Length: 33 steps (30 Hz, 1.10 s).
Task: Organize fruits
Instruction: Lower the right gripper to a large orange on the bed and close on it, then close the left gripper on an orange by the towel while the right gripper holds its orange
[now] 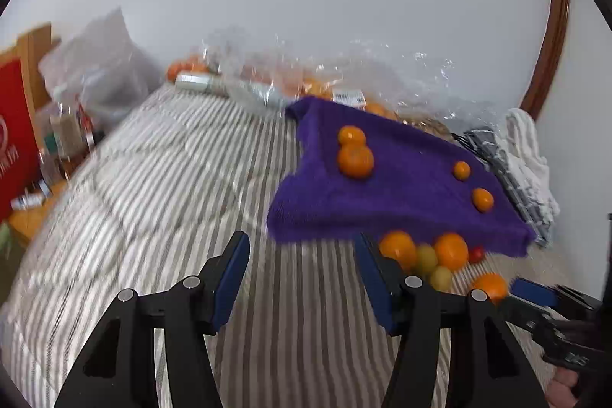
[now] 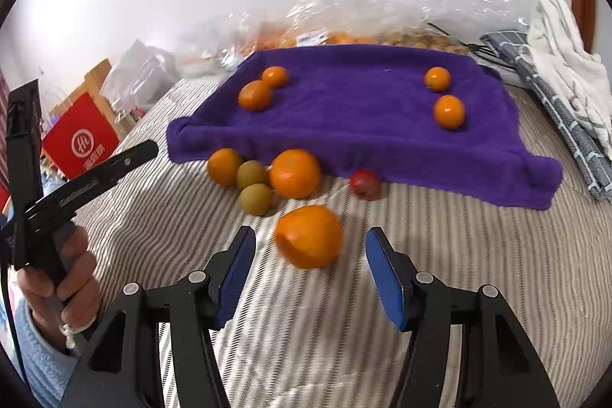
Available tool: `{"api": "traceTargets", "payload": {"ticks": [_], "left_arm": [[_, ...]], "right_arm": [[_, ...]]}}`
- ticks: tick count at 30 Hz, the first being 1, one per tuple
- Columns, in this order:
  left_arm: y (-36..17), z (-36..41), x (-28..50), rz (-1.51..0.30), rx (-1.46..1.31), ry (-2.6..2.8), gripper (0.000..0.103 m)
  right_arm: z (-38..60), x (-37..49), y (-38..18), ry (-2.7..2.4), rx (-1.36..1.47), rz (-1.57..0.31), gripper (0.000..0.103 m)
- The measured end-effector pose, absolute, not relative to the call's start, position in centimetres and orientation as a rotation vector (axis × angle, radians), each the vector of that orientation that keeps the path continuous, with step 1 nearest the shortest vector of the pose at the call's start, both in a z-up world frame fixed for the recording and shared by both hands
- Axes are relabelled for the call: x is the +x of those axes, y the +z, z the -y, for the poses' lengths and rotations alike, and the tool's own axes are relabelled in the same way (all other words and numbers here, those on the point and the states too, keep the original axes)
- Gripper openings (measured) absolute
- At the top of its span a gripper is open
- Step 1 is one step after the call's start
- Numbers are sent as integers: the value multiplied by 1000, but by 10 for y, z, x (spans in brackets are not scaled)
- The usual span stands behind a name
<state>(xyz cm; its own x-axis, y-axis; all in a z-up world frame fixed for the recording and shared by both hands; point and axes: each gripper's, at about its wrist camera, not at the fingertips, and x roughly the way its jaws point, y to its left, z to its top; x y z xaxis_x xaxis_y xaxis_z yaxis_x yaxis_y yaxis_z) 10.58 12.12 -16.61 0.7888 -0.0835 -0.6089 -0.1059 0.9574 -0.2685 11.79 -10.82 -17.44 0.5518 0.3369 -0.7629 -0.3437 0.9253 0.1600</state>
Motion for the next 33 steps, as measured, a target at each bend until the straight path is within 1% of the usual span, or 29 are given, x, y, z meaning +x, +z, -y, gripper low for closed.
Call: {"api": "traceTargets", "payload": {"ticks": [9, 11, 12, 13, 20, 26, 33], "left_arm": [[-177, -126, 105, -727, -322, 13, 55], [-177, -125, 104, -726, -319, 12, 55], [-177, -125, 105, -728, -317, 11, 55], [-177, -125, 106, -733, -317, 8, 55], [-183, -129, 110, -769, -341, 14, 55], [-185, -127, 112, -788, -332, 13, 55], [-187, -124, 115, -808, -326, -12, 55]], "right_arm": [[86, 132, -195, 360, -66, -928, 59], [82, 134, -198, 348, -90, -924, 53], [81, 134, -200, 339, -103, -922, 46], [81, 135, -201, 332, -114, -927, 43], [103, 134, -198, 312, -65, -925, 43], [144, 132, -192, 229, -56, -876, 43], [193, 133, -189, 147, -37, -863, 43]]}}
